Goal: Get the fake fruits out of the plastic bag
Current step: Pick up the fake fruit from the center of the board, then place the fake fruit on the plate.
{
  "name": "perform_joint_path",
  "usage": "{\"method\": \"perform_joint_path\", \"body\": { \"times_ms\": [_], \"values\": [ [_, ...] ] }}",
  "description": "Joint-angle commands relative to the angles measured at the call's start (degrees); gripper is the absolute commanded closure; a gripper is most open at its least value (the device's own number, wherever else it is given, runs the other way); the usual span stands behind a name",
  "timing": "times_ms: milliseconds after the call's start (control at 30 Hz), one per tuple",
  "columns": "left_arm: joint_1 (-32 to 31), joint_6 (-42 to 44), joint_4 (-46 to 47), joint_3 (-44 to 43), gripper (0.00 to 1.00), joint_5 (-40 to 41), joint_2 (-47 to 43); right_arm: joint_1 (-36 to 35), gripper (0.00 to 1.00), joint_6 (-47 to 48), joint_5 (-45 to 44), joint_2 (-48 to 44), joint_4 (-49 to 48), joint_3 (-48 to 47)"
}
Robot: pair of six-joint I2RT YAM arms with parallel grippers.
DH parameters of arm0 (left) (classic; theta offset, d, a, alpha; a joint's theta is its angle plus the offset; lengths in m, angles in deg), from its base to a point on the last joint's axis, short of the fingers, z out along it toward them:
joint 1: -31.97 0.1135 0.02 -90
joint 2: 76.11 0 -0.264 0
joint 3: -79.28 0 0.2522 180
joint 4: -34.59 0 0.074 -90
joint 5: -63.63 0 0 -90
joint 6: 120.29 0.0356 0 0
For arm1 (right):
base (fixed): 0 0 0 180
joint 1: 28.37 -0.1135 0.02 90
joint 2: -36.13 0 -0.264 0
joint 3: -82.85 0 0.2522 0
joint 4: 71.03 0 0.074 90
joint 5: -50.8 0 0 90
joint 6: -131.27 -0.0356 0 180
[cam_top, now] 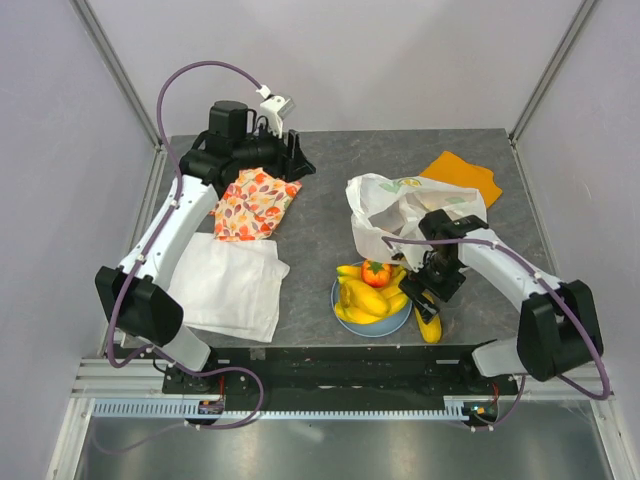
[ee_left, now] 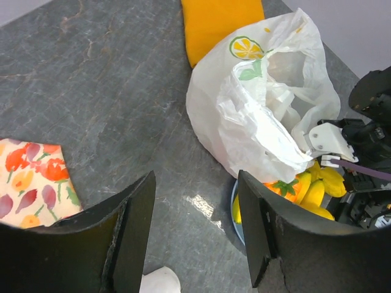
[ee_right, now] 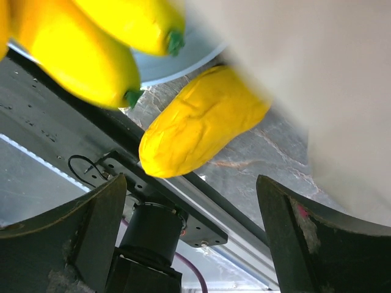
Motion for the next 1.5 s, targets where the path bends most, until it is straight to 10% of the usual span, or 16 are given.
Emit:
{"method": "perform_joint_path", "body": {
  "times_ms": [0,400,767,1067,1300,1467],
  "values": [
    [1.9,2.2,1.2,-0.4,0.38,0.6,-0.5,0.1,0.09,-1.2,0.0,8.5,-1.2,0.1],
    [5.4,1.3,1.4,-0.5,0.38,-1.3,-0.3,0.4,0.62,-0.2,0.6,11.7,2.9,-2.2],
    [5.5,-1.7,3.5,-2.8,0.38,-5.0,1.0,4.3,0.66,6.9,-6.6,3.1,14.7,-6.1],
    [5.5,-2.7,3.8,-4.0,0.38,-5.2,1.1,2.7,0.6,25.9,6.9,-10.0,17.7,-12.7],
    [5.5,-2.4,3.8,-2.2,0.38,-5.0,-0.6,-12.0,0.61,33.9,12.6,-15.1,14.5,-10.3],
    [5.5,-1.6,3.5,-0.2,0.38,-4.1,-3.2,-27.7,0.64,29.9,-1.9,-13.7,2.3,-8.4]
  ]
}}
